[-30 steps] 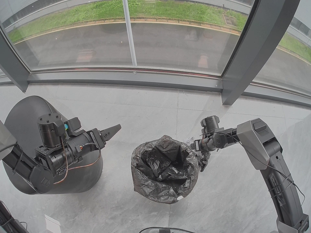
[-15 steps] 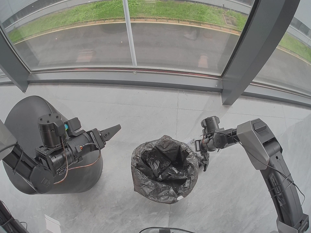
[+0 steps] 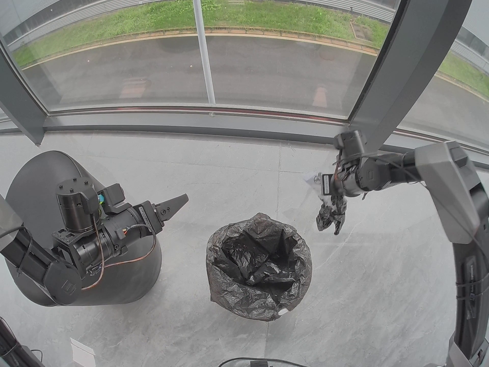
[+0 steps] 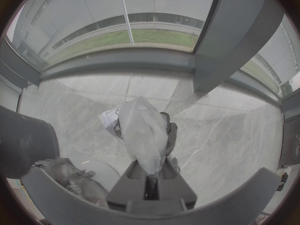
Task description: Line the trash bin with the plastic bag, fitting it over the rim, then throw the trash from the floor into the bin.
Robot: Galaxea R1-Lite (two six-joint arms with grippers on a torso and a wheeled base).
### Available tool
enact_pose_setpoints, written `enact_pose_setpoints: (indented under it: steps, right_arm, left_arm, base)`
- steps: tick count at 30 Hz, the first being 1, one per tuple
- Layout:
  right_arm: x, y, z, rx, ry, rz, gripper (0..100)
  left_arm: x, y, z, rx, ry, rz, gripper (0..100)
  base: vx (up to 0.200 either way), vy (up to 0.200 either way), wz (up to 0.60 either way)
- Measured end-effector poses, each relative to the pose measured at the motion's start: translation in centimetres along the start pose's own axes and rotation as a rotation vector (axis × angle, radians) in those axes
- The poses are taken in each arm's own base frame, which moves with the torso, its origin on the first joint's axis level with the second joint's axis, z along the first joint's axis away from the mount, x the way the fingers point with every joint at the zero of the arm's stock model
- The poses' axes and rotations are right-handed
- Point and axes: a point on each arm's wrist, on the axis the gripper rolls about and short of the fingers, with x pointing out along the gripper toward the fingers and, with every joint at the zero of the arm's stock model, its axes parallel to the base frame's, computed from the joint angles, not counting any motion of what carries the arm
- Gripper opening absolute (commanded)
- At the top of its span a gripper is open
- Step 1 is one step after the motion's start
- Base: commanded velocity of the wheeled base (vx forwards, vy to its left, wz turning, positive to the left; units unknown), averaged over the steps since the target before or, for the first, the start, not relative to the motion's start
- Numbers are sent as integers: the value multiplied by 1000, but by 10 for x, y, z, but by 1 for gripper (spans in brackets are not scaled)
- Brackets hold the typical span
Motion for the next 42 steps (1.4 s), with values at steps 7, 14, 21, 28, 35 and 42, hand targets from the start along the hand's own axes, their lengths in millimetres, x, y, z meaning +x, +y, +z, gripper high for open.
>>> enact_pose_setpoints:
  steps: [7, 14, 21, 28, 35, 42]
  right_arm:
    - [-121, 10, 36, -3, -141, 46, 0]
    - [-234, 64, 10, -85, -199, 241, 0]
    - [-276, 124, -64, -165, -91, 414, 0]
    - [-241, 163, -123, -213, 6, 430, 0]
    - [-167, 166, -142, -193, 4, 371, 0]
    - [-133, 166, -156, -184, 8, 338, 0]
  left_arm:
    - [-7, -5, 5, 6, -21, -12, 100]
    - [-14, -10, 10, 12, -42, -24, 100]
    - [-20, -14, 13, 19, -55, -36, 100]
    - [-24, -17, 15, 24, -64, -43, 100]
    - [-25, -18, 15, 26, -66, -45, 100]
    - [-25, -17, 15, 26, -65, -44, 100]
  base:
    - [0, 0, 0]
    - [0, 0, 0]
    - [0, 0, 0]
    - [0, 0, 0]
    - [0, 0, 0]
    - [0, 0, 0]
